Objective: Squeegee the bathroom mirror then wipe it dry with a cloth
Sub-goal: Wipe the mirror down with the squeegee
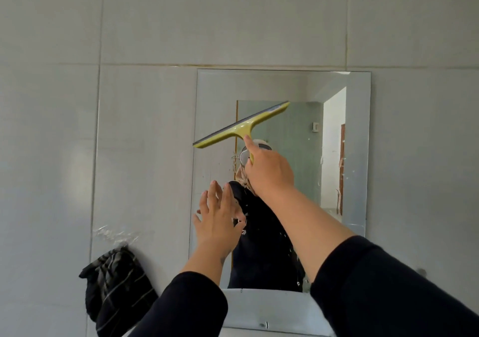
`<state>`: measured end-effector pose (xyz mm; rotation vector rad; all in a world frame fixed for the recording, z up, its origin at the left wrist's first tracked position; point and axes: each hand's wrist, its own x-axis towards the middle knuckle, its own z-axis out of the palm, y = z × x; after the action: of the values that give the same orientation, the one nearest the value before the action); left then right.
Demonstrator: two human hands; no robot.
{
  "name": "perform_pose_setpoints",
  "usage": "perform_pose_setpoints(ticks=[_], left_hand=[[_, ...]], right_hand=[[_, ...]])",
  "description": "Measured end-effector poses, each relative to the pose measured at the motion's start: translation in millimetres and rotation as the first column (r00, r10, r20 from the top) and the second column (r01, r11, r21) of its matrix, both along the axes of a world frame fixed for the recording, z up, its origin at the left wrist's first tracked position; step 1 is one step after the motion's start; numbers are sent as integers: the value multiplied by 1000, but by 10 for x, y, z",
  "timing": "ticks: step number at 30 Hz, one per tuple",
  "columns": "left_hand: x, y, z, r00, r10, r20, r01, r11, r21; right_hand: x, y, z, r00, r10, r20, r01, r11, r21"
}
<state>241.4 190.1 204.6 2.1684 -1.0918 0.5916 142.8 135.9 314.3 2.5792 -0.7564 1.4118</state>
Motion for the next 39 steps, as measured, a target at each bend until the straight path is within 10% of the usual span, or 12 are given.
perform_pose_setpoints(ticks=[19,39], left_hand=[[-441,-470,26,995,-86,58,91,992,-86],[-498,-613,-27,992,-64,111,75,993,-95]], right_hand=[[-1130,-724,99,952,-300,-52,297,953,-53],[-1172,-704,-668,943,-124,309,9,937,349]])
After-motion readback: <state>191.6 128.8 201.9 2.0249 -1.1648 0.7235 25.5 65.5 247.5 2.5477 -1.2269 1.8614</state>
